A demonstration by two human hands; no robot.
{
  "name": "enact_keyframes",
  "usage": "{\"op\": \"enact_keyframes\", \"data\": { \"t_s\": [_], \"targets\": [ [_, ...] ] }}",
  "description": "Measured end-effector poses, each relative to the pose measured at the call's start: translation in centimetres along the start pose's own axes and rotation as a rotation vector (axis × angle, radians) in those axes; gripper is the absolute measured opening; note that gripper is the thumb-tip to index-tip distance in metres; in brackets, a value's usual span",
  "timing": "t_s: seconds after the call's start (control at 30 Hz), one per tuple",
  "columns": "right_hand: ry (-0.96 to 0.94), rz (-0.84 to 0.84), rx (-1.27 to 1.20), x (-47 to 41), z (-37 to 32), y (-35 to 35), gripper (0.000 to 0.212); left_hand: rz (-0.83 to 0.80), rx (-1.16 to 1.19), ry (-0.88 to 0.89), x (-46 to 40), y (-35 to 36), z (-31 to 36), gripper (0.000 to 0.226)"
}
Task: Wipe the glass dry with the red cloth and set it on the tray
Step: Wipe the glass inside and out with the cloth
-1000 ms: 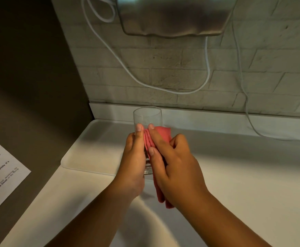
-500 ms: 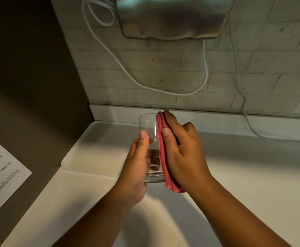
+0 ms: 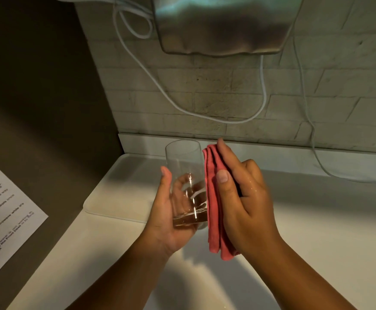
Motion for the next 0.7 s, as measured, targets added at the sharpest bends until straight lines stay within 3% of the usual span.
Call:
{"op": "enact_keyframes", "data": {
  "t_s": [0.27,0.4,0.6,0.7],
  "targets": [
    [0.069,0.003,0.007,0.8,0.8,-0.9,0.046,0.015,0.114,0.001,-0.5,-1.7,0.9,0.08],
    [0.007,-0.05,0.055,1.8,-0.3,-0.3,0.048,0.041,0.048,-0.027,-0.1,-1.5,0.3,0.098],
    [-0.252,-0.264,0.471,3.9,-2.8,2.4,0.053,-0.12,0.06,-0.093,-0.2,-0.6,-0.9,0.088],
    [-0.224,-0.272,0.587,3.4,-2.8,2.9,0.054,-0.083,0.013,-0.069,-0.1,-0.8,-1.4,0.085]
  ]
}}
Point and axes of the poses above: each hand's wrist, its own x-axis away from the middle knuckle, its own y-axis out of the palm, z = x × y, the point moved 7 cm from there along -x, towards the middle knuckle, and after that the axes turned 13 degrees about z, right-handed, at the moved point
